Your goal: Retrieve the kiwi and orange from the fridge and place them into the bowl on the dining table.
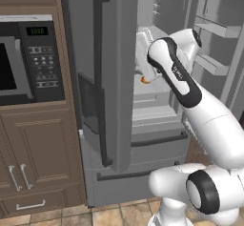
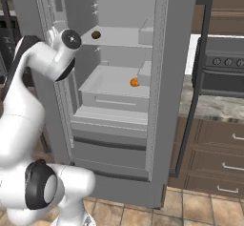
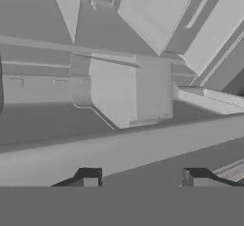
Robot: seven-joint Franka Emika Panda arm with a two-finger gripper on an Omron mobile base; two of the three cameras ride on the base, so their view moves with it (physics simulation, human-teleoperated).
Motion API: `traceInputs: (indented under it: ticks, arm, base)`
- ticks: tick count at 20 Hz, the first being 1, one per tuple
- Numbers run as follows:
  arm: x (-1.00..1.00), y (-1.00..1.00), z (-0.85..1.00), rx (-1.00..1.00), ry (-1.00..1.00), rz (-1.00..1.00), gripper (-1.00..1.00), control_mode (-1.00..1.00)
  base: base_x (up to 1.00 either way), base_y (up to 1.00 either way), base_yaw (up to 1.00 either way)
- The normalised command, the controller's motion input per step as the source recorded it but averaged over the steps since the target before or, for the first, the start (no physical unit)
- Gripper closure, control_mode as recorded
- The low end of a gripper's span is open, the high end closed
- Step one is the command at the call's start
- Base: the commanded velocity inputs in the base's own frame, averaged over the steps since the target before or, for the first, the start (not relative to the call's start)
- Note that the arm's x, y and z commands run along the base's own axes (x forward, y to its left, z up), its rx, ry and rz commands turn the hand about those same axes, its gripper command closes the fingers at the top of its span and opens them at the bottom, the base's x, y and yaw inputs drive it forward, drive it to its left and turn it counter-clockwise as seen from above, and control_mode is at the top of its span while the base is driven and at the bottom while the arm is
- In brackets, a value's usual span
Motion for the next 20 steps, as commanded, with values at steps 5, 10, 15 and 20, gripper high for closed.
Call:
traceInputs:
  ticks: [5, 10, 15, 20]
  arm:
    - [-0.13, 1.0, -0.02, -0.01, 0.0, 0.23, -1.0, -1.0]
    - [0.02, 1.0, -0.2, -0.01, 0.04, 0.19, -1.0, -1.0]
    - [0.13, 1.0, -0.16, -0.03, 0.08, 0.15, -1.0, -1.0]
    - [-0.45, 0.62, 0.17, -0.15, -0.02, 0.05, -1.0, -1.0]
  base:
    - [0.0, 0.0, 0.0]
    - [0.0, 0.0, 0.0]
    - [0.0, 0.0, 0.0]
    - [0.0, 0.0, 0.0]
